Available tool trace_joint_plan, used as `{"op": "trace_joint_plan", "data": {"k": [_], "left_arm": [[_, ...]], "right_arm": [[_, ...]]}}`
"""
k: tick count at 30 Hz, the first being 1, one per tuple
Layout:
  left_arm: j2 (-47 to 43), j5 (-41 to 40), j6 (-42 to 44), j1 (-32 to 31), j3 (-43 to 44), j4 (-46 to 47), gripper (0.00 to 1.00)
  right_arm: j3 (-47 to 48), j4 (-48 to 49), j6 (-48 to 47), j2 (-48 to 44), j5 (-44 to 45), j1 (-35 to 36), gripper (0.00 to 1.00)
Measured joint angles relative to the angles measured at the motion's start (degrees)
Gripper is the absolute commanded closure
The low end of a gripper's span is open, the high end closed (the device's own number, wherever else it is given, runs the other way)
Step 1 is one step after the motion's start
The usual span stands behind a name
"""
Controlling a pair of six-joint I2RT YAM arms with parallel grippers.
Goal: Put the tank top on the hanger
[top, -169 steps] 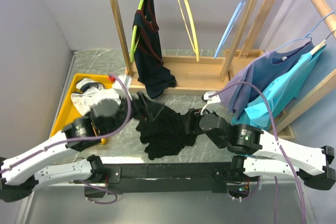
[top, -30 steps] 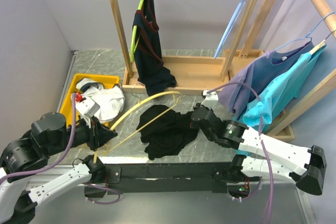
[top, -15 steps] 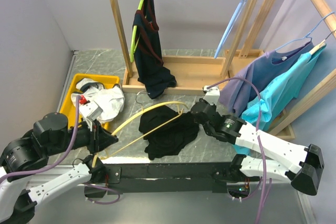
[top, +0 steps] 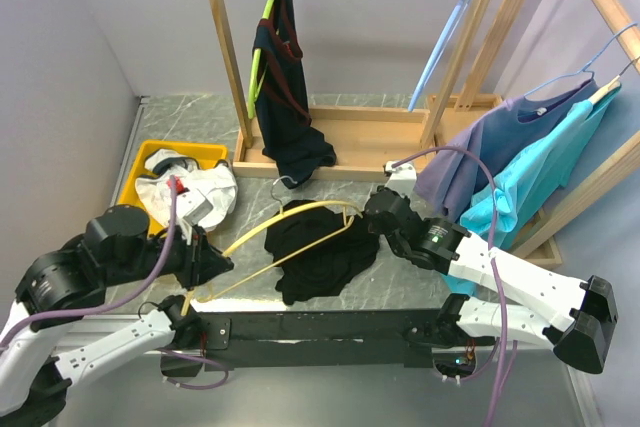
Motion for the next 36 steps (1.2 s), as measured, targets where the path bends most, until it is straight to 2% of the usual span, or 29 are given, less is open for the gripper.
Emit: {"op": "trace_joint_plan", "data": {"k": [10, 21, 29, 36], "left_arm": [[3.6, -0.3, 0.7, -0.7, -0.8, 1.2, 0.99], [7.7, -1.3, 2.4, -1.2, -3.0, 6.5, 0.99], [6.9, -0.8, 2.5, -1.4, -4.9, 7.7, 0.99], [5.4, 0.0, 2.1, -1.4, -8.2, 9.6, 0.99]], "right_arm": [[0.0, 1.1, -0.9, 0.0, -1.9, 0.0, 1.00], [0.0, 1.4, -2.8, 0.0, -4.7, 0.0, 1.00], [1.0, -0.3, -2.8, 2.8, -4.5, 0.0, 1.00], [6.3, -1.1, -3.9, 4.5, -5.1, 0.1, 1.00]]}}
